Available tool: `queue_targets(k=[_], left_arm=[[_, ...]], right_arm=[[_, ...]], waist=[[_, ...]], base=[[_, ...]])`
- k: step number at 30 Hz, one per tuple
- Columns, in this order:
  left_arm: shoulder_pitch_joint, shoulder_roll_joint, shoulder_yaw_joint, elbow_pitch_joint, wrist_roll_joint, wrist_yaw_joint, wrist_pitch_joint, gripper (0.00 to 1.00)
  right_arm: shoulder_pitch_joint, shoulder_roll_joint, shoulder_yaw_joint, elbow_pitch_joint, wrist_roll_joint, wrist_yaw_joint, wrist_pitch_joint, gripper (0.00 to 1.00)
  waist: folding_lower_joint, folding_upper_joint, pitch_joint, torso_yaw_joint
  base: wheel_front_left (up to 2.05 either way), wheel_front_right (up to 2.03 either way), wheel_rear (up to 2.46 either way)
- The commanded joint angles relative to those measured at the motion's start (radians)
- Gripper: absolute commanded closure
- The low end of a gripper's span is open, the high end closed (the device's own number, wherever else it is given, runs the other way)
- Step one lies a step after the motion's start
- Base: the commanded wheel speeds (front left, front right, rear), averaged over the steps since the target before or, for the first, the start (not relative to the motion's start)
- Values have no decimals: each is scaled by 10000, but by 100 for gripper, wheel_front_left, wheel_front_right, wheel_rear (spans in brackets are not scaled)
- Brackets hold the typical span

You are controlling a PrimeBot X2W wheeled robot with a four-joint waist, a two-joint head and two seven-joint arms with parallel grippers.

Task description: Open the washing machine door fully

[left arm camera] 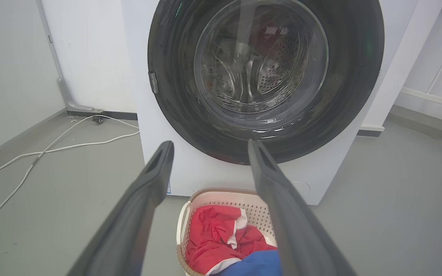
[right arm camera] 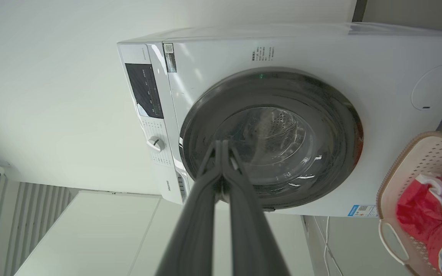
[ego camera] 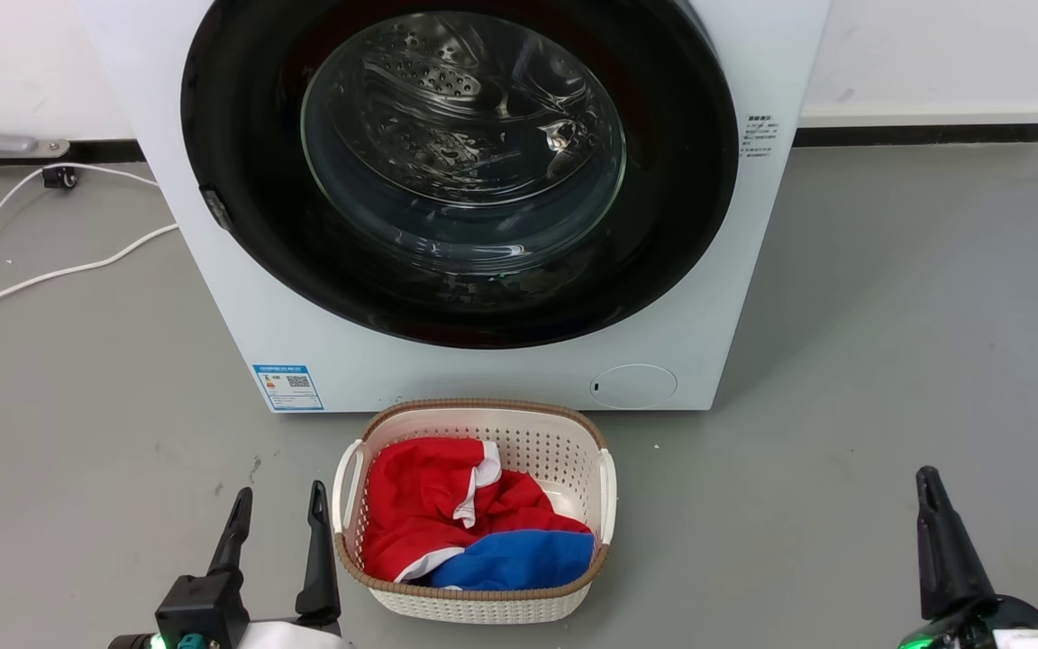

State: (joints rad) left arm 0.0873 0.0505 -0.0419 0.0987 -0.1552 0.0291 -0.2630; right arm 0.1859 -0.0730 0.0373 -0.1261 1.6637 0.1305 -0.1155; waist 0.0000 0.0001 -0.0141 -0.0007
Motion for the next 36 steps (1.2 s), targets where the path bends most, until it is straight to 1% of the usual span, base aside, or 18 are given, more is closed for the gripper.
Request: queue_targets(k=[1, 4, 9, 17, 22, 25, 29, 32, 36], left_arm=[[15, -2, 10, 7, 35, -2, -26, 0], [-18, -2, 0, 11, 84, 33, -28, 0], [-40, -1, 17, -28, 154, 73, -28, 0], [-90, -1, 96, -137, 203, 181, -28, 0], [-237, -1, 195, -232, 365, 181, -26, 0], [-425, -2, 203, -360, 453, 122, -26, 0], [-770, 2, 105, -548, 566, 77, -26, 0], [-1054, -1, 38, -674, 605, 66, -26, 0], [-1488, -1, -42, -795, 570, 1, -26, 0]], right_arm=[[145, -16, -90, -38, 186, 4, 219, 100], [248, 20, -280, -22, 632, 4, 831, 100], [358, 101, -427, 128, 614, 4, 1415, 100], [28, 193, -543, 433, 248, 4, 1668, 100], [-962, 93, -1197, 1051, 248, 4, 1768, 100], [-1857, -228, -1806, 1415, 271, 4, 1864, 100], [-3261, -819, -2534, 2057, 260, 4, 2000, 100], [-4376, -1305, -2926, 2521, 255, 4, 2156, 100], [-5779, -1955, -3180, 3026, 192, 4, 2509, 100]], waist=[[0, -1, 8, 9], [0, -1, 13, 28], [0, -1, 14, 56], [0, -1, 103, 59], [0, -1, 312, 152], [0, -1, 608, 263], [0, -1, 1225, 511], [0, -1, 1756, 704], [0, -1, 2448, 982]], base=[[0, 0, 0], [0, 0, 0], [0, 0, 0], [0, 0, 0], [0, 0, 0], [0, 0, 0], [0, 0, 0], [0, 0, 0], [0, 0, 0]])
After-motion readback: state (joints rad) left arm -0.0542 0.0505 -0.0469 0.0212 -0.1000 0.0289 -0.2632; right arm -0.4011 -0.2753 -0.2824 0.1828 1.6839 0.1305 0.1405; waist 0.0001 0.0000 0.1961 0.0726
